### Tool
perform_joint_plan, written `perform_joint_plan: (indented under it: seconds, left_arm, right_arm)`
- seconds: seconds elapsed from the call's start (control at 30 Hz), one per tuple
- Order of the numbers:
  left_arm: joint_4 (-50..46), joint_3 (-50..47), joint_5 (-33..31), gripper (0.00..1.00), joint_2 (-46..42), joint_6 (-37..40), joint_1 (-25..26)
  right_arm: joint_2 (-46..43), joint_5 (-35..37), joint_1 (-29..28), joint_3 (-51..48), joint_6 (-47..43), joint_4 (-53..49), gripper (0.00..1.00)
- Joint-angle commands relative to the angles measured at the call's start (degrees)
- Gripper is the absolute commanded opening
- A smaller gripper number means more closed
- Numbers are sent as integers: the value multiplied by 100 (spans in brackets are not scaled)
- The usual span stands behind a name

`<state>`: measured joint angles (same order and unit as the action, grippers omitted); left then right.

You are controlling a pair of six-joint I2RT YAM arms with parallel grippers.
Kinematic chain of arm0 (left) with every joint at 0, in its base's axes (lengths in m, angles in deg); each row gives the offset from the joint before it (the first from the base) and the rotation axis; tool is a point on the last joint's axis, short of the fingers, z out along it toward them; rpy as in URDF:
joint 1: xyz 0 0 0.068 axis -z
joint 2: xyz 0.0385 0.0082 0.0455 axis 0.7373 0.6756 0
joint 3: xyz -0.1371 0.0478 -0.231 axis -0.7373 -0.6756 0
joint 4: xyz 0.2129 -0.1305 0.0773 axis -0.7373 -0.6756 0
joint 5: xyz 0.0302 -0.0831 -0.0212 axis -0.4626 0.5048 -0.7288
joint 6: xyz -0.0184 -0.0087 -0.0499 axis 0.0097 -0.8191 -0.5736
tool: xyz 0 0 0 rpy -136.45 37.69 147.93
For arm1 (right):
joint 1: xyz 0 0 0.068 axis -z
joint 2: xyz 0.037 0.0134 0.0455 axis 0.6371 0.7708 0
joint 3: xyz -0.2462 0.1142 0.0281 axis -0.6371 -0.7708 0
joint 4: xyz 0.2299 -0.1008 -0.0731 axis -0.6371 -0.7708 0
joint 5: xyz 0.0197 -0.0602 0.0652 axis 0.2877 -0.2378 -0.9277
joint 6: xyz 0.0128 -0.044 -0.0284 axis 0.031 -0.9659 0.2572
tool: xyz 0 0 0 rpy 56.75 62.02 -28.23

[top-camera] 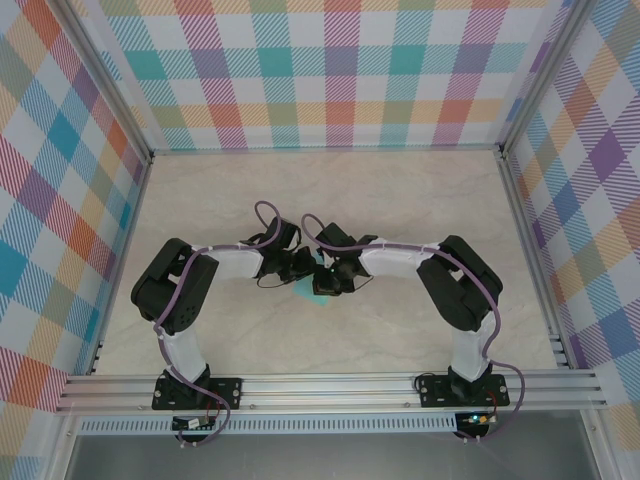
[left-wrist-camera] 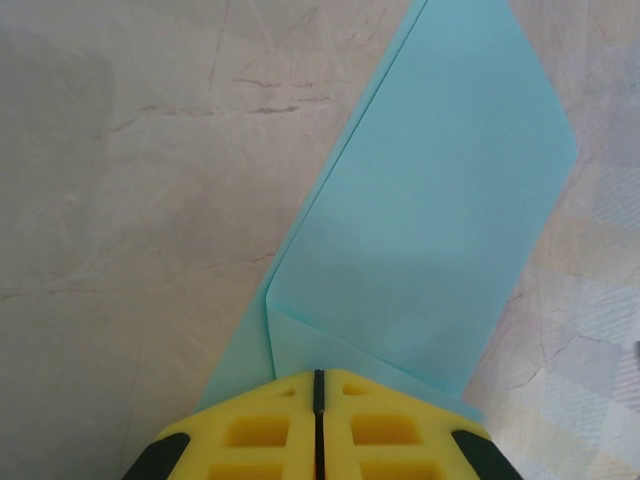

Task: Fold a paper plane with a square sheet of paper (pick it up from the middle)
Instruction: Fold the triangle a second time at the center of the table.

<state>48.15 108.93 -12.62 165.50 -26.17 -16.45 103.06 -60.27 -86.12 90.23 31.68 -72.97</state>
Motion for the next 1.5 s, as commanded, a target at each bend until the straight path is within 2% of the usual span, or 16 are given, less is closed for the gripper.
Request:
perform_joint_plan:
  seconds: [0.0, 0.57, 0.83, 1.1, 1.47]
  left_arm:
    - [-709, -367, -662, 8, 514, -10, 77]
    - [-723, -374, -735, 7, 531, -40, 77]
    - [-727, -391, -741, 7, 481, -35, 77]
    - [-525, -736, -676, 8, 10, -351, 101]
    - [-304, -1398, -980, 8, -810, -1043, 392]
  right_arm:
    - [124, -381, -21, -176, -233, 32, 8]
    - [-242, -779, -18, -828, -900, -186, 8]
    - [-638, -631, -13, -973, -928, -199, 8]
    - [-1475, 107, 60, -1106, -266, 240, 9]
    - [-1011, -59, -71, -868, 452, 642, 8]
